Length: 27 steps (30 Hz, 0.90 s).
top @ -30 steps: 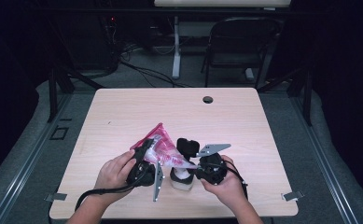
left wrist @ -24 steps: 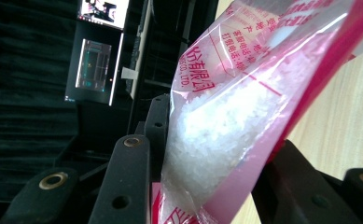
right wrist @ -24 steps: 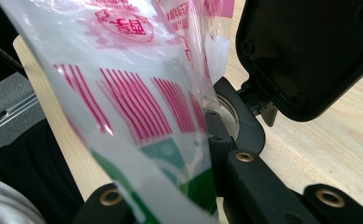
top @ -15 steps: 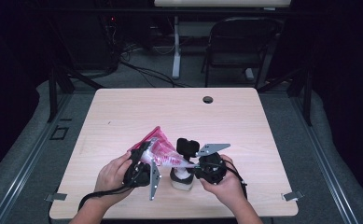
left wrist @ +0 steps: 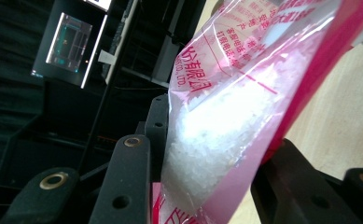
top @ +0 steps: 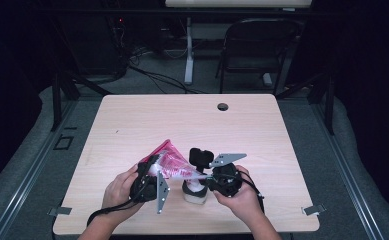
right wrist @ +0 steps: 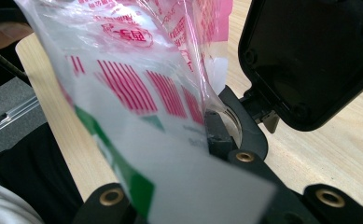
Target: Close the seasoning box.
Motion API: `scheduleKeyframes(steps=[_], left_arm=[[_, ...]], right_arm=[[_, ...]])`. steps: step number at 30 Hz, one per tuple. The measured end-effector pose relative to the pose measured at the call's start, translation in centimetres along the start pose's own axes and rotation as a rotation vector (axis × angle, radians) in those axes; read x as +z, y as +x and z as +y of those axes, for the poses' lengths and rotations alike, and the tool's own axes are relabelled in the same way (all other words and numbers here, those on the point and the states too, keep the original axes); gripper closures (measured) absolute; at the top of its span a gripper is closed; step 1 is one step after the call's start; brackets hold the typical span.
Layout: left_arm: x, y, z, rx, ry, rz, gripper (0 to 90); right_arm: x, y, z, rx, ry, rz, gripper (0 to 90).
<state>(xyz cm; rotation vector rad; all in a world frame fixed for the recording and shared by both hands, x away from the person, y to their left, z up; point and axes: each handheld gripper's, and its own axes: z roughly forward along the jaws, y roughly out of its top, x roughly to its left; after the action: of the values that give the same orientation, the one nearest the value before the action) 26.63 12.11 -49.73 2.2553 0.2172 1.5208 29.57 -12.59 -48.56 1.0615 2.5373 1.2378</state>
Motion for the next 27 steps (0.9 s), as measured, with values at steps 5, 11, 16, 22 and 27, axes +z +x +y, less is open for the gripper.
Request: scheduleKeyframes(steps=[5, 11, 16, 22, 27], left_arm=[[0.1, -0.5, -0.6, -0.026, 0.002, -0.022, 67.9], [0.3, -0.9, -1.1, -0.059, 0.005, -0.043, 67.8], [0.5, -1.1, -1.6, -0.085, -0.003, -0.071, 68.1], [0.7, -1.2, -1.9, -0.106, 0.001, -0.091, 68.3], [1.0, -1.4, -2.2, -0.126, -0.001, -0.117, 68.2]], right_arm=[[0.0, 0.0, 0.1, -0.007, 0.002, -0.002, 90.0], [0.0, 0.1, 0.1, -0.012, 0.0, -0.003, 89.9], [-0.1, 0.2, 0.3, -0.009, -0.014, 0.002, 89.8], [-0.2, 0.3, 0.4, -0.018, -0.018, -0.001, 89.7], [-0.2, 0.3, 0.5, -0.016, -0.025, -0.002, 89.6]])
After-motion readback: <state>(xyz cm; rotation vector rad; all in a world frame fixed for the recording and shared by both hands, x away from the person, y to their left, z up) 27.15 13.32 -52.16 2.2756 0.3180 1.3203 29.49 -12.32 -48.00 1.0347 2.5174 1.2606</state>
